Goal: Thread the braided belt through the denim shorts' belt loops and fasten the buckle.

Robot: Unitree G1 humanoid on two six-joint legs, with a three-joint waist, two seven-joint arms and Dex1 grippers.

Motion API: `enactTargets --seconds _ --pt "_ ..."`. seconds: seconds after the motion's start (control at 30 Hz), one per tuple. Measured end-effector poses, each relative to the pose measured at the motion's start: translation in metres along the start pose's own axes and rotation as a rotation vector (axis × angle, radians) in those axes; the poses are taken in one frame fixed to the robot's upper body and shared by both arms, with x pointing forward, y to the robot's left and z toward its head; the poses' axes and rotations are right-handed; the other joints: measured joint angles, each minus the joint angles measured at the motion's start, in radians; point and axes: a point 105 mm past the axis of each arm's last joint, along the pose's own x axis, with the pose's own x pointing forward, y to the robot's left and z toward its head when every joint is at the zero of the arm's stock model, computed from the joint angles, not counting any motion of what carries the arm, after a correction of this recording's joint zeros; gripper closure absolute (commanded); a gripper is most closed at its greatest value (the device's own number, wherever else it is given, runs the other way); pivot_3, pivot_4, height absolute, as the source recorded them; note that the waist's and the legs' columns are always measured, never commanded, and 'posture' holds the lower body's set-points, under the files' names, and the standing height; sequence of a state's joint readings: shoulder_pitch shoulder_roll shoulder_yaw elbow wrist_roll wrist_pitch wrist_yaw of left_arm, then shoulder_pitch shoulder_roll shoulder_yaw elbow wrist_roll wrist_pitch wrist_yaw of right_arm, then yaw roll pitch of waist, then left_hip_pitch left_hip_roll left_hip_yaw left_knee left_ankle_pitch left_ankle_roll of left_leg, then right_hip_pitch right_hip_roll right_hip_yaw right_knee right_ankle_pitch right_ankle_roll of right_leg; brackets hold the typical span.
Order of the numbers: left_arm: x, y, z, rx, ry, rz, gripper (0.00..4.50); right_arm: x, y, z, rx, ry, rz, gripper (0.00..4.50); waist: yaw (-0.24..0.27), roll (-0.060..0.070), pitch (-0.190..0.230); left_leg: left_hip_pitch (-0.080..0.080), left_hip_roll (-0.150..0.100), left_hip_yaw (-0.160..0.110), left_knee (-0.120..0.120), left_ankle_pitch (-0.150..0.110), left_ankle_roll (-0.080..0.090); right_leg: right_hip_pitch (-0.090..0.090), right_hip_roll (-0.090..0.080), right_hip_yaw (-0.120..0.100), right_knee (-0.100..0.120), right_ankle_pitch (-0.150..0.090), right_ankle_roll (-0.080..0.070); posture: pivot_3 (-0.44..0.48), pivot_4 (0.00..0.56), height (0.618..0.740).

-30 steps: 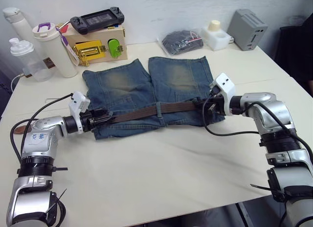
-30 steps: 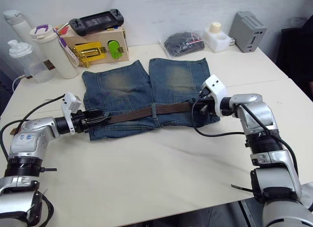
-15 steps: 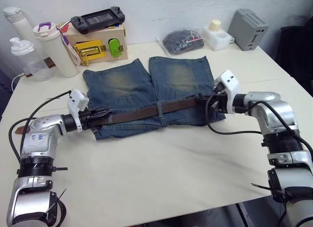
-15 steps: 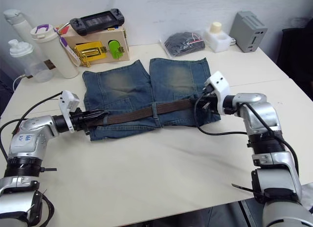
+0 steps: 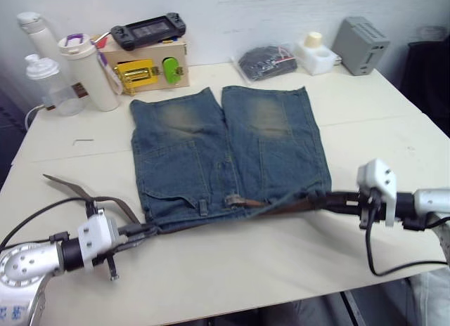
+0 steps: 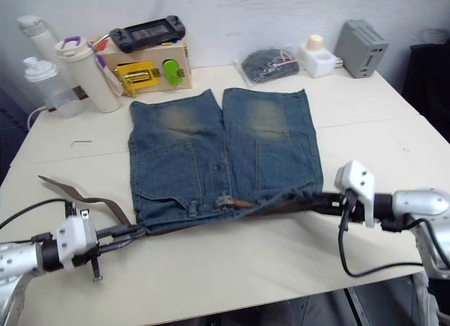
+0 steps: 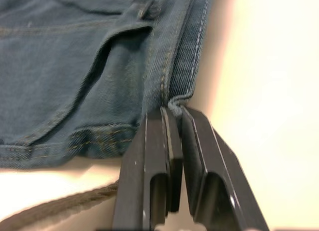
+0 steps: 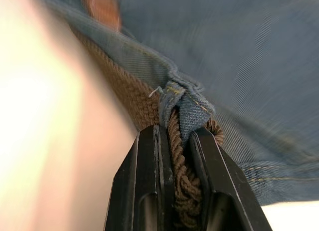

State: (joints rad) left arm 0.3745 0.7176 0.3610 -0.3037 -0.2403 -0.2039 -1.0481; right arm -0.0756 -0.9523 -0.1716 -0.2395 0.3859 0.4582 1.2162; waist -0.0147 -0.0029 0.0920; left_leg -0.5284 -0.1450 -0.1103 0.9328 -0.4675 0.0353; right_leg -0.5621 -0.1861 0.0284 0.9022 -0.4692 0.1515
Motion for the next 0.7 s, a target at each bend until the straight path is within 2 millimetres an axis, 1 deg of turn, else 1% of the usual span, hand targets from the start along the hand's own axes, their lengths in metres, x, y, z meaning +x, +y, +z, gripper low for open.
enactTargets --seconds 0.07,0.13,0.17,0.2,0.23,0.27,0.3,0.33,0.37,0.4,0.47,0.53,0.6,0.63,0.67,0.7 --pt "0.000 -0.008 -0.006 0.028 0.012 -0.013 4.50 -0.002 0.002 -0.003 -0.020 0.024 0.005 4.34 0.014 0.000 0.000 0.000 0.000 0.000 0.001 -0.001 0.001 0.000 0.000 0.000 0.000 0.000 0.000 0.000 0.150 0.645" --pt "0.001 -0.014 -0.009 0.063 0.016 -0.017 4.50 -0.003 0.003 -0.006 -0.037 0.040 0.005 3.29 0.018 -0.001 -0.001 0.001 0.000 0.000 0.001 -0.001 0.001 0.001 0.000 0.000 0.000 0.000 0.000 0.000 0.150 0.645" --pt "0.002 -0.014 -0.010 0.068 0.016 -0.010 4.06 -0.004 0.003 -0.008 -0.036 0.055 -0.002 2.98 0.019 -0.001 -0.001 0.001 0.000 0.000 0.001 -0.001 0.001 0.001 0.000 0.000 0.000 0.000 0.000 0.000 0.150 0.645" --pt "0.001 -0.015 -0.011 0.062 0.019 -0.005 3.60 -0.007 0.001 -0.011 -0.031 0.070 -0.010 2.55 0.020 -0.001 -0.001 0.001 0.000 0.000 0.001 -0.001 0.001 0.001 0.000 0.000 0.000 0.000 0.000 0.000 0.150 0.645" --pt "-0.001 -0.018 -0.015 0.044 0.033 -0.010 3.16 -0.009 0.000 -0.012 -0.028 0.081 -0.014 2.00 0.020 -0.001 -0.001 0.001 0.000 0.000 0.001 -0.001 0.001 0.001 0.001 0.000 0.000 0.000 0.000 0.000 0.150 0.645" --pt "-0.002 -0.021 -0.017 0.036 0.041 -0.016 2.76 -0.012 0.001 -0.013 -0.019 0.085 -0.017 1.59 0.020 0.000 -0.002 0.001 0.000 0.000 0.001 -0.001 0.001 0.001 0.001 0.000 0.000 0.000 0.000 0.000 0.150 0.645" --pt "-0.003 -0.019 -0.017 0.032 0.046 -0.006 2.37 -0.015 0.000 -0.013 -0.017 0.086 -0.024 1.15 0.020 0.001 -0.003 0.002 0.001 0.000 0.001 -0.001 0.001 0.001 0.001 0.000 0.001 0.000 0.000 0.000 0.150 0.645" --pt "-0.005 -0.016 -0.018 0.018 0.053 0.004 1.83 -0.018 -0.002 -0.013 -0.015 0.093 -0.034 0.52 0.021 0.002 -0.003 0.001 0.001 0.000 0.001 -0.001 0.001 0.001 0.001 0.000 0.001 0.000 0.000 0.000 0.150 0.645" --pt "-0.007 -0.015 -0.018 -0.006 0.056 0.011 1.52 -0.021 -0.001 -0.015 -0.006 0.104 -0.034 0.15 0.022 0.004 -0.003 0.001 0.000 0.000 0.001 -0.001 0.001 0.001 0.001 0.000 0.001 0.000 0.000 0.000 0.150 0.645" --pt "-0.010 -0.014 -0.018 -0.058 0.060 0.019 1.08 -0.026 -0.001 -0.015 0.011 0.100 -0.029 0.00 0.021 0.004 -0.003 0.001 0.000 0.000 0.000 -0.001 0.001 -0.001 0.001 0.000 0.001 0.000 0.000 0.000 0.150 0.645" --pt "-0.017 -0.011 -0.018 -0.169 0.086 -0.002 0.12 -0.036 0.000 -0.006 0.036 0.069 -0.007 0.00 0.017 0.005 -0.002 0.001 0.000 0.000 -0.001 -0.001 0.001 -0.001 0.001 0.000 0.001 0.000 0.000 0.000 0.150 0.645" --pt "-0.023 -0.012 -0.015 -0.275 0.106 -0.055 0.05 -0.046 -0.001 0.007 0.055 0.029 0.010 0.00 0.014 0.005 0.000 0.001 0.001 0.000 -0.002 -0.001 0.001 -0.002 0.002 0.000 0.001 0.000 0.000 0.000 0.150 0.645" --pt "-0.027 -0.005 -0.006 -0.369 0.084 -0.074 0.05 -0.055 -0.005 0.029 0.054 -0.047 0.022 0.00 0.014 0.005 0.003 0.001 0.001 0.000 -0.002 -0.001 0.001 -0.001 0.002 0.000 0.001 0.000 0.000 0.000 0.150 0.645" --pt "-0.027 0.006 0.003 -0.405 0.051 -0.066 0.05 -0.058 -0.015 0.047 0.033 -0.113 0.005 0.00 0.013 0.005 0.006 0.001 0.001 0.000 -0.001 0.000 0.000 -0.001 0.002 0.000 0.001 0.000 0.000 0.000 0.150 0.645" --pt "-0.027 0.021 0.016 -0.413 0.004 -0.053 0.05 -0.062 -0.027 0.069 -0.003 -0.188 -0.036 0.00 0.013 0.006 0.009 0.000 0.001 0.000 0.000 0.000 0.000 -0.002 0.002 0.000 0.002 0.000 0.000 0.000 0.150 0.645" --pt "-0.027 0.034 0.028 -0.404 -0.034 -0.034 0.05 -0.065 -0.034 0.085 -0.030 -0.237 -0.068 0.00 0.013 0.006 0.010 0.000 0.001 0.000 0.000 0.000 0.000 -0.003 0.002 0.000 0.001 0.000 0.000 0.000 0.150 0.645"
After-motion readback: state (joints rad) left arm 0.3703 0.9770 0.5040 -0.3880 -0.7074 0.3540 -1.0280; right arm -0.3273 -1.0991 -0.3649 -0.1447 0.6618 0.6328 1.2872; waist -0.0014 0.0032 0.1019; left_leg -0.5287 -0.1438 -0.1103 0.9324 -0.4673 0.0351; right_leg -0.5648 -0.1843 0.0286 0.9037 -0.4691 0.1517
